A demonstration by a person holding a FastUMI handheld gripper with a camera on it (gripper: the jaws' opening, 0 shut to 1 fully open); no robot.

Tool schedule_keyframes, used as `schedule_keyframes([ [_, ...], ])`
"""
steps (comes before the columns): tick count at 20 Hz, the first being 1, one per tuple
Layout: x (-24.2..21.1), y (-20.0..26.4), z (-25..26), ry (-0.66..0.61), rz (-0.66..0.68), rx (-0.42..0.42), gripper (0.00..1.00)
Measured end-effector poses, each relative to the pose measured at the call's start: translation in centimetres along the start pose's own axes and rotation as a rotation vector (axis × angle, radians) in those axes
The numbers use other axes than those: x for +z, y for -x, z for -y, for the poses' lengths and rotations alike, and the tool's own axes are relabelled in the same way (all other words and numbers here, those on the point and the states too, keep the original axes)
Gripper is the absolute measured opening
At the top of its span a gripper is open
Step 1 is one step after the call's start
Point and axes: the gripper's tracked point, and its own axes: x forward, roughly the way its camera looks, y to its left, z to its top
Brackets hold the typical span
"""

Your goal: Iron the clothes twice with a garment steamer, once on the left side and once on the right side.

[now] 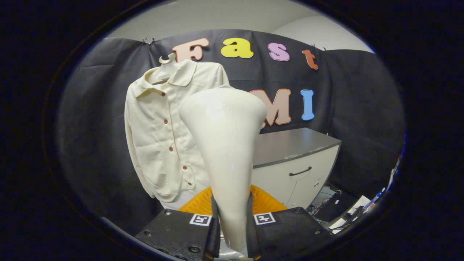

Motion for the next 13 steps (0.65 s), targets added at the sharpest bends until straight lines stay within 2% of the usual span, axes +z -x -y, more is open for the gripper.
schedule_keyframes([
  [6,-2.2,3.3,6.6,-0.024,-0.006,-0.029,0.28],
  [10,-3.0,4.2,11.2,-0.044,0.014,0.018,0.28],
  [13,-3.3,4.0,14.9,-0.036,0.023,0.085,0.29],
])
